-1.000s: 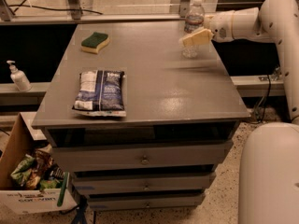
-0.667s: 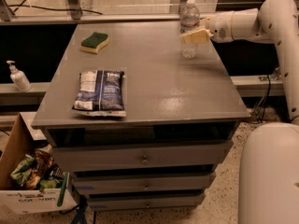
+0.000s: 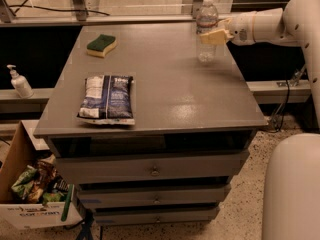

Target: Move water bottle near blue chip bag

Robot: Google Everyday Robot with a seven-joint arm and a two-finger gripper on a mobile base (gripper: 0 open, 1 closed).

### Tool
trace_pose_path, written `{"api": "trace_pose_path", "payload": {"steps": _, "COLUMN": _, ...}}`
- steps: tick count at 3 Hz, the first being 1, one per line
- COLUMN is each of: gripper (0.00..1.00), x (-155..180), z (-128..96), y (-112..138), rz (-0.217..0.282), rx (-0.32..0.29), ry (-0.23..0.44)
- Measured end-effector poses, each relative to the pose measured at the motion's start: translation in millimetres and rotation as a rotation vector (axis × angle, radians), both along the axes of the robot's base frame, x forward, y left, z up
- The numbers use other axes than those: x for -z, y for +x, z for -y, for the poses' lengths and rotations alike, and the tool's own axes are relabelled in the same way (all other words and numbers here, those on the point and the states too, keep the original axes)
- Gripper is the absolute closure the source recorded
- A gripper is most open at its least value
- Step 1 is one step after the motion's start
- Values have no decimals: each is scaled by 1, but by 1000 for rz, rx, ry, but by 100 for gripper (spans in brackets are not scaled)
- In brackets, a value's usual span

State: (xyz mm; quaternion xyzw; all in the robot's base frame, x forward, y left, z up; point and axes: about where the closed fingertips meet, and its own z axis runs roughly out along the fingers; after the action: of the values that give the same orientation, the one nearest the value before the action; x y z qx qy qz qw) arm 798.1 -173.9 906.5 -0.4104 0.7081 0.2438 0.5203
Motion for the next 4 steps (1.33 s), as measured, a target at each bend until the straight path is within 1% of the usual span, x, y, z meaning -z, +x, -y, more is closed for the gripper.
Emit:
{"api": "trace_pose_path", "payload": {"steps": 1, "gripper": 100, "x": -18, "z": -3, "y": -20, "rz": -25, "rx": -32, "ry": 24}}
{"api": "trace_pose_path", "payload": {"steps": 2, "gripper": 100, "x": -30, "z": -14, "y": -53, "rz": -58, "rx": -106, "ry": 28}}
{"api": "trace_pose_path", "payload": {"steps": 3, "gripper": 100, "x": -29, "z": -39, "y": -89, "rz": -97, "rx": -214, "ry": 23}}
{"api": "trace_pose_path", "payload": {"steps": 4, "gripper": 100, "x": -26, "z": -78, "y": -128, "rz": -128, "rx": -335, "ry": 36}}
